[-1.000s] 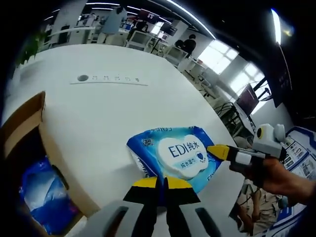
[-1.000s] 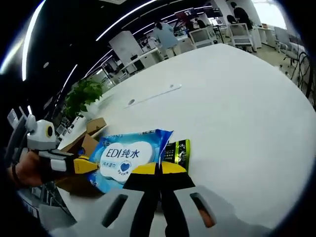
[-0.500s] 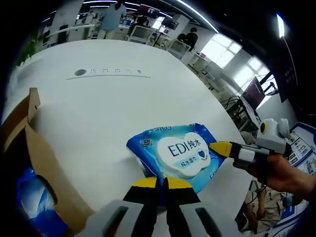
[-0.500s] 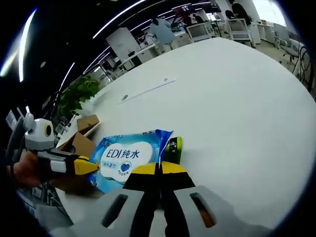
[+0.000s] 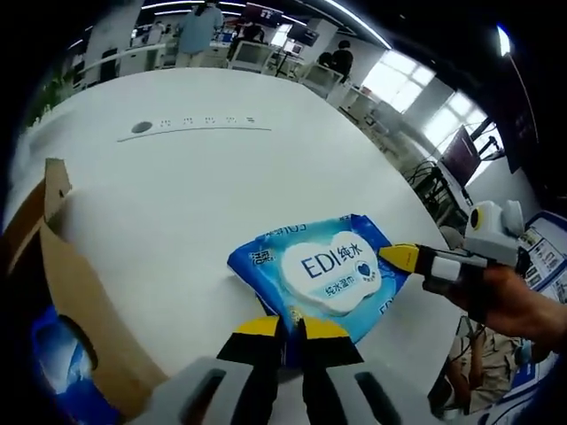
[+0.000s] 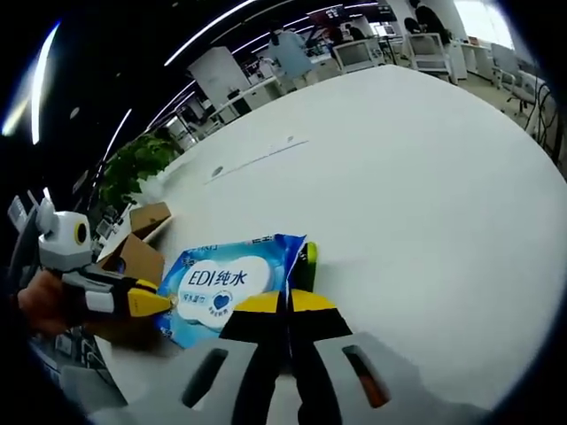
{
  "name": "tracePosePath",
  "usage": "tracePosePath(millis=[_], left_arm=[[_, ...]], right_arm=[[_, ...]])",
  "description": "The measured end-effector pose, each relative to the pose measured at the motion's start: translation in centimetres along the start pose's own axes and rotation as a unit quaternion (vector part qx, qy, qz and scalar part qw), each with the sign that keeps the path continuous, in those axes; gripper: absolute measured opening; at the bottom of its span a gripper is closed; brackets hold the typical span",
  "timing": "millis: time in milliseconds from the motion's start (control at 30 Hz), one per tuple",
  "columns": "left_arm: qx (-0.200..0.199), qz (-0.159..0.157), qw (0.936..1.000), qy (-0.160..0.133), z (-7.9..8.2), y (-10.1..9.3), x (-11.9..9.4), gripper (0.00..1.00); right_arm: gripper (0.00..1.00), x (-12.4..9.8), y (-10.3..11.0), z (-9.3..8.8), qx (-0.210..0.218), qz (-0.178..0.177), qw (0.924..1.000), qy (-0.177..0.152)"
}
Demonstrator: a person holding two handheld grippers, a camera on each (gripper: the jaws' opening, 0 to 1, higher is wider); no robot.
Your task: Operate the shoe box by opening the lid, removing the specified soft item, and placing it in the target area until the item is outside and the box remains undamaged.
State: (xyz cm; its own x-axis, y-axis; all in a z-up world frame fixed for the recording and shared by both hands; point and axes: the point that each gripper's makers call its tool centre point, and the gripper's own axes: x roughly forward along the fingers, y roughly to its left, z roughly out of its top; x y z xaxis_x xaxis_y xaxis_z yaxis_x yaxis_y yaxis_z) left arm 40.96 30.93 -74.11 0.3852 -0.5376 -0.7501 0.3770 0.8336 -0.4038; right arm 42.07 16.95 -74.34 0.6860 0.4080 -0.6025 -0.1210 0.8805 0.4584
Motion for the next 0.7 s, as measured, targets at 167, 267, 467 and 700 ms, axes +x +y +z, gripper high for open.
tracePosePath(millis=[167, 267, 467, 700], left_arm=[[-0.007, 0.012, 0.9999, 0.000, 0.1, 0.4, -0.4, 0.14], [-0.011, 0.020, 0.9997, -0.004, 0.3, 0.8, -0.7, 0.15], [-0.004, 0.027, 0.9996, -0.013, 0.8, 1.0, -1.8, 0.21], [-0.001, 0.028, 0.9992, -0.028, 1.2, 1.6, -3.4, 0.21]], right_arm=[[0.02, -0.2, 0.0, 0.1, -0.004, -0.005, 1.0000, -0.001], [0.05, -0.5, -0.2, 0.2, -0.004, -0.015, 0.9999, -0.001], [0.07, -1.3, 0.0, 0.3, -0.019, -0.021, 0.9996, 0.001], [0.09, -2.4, -0.1, 0.5, -0.024, -0.030, 0.9992, -0.006]])
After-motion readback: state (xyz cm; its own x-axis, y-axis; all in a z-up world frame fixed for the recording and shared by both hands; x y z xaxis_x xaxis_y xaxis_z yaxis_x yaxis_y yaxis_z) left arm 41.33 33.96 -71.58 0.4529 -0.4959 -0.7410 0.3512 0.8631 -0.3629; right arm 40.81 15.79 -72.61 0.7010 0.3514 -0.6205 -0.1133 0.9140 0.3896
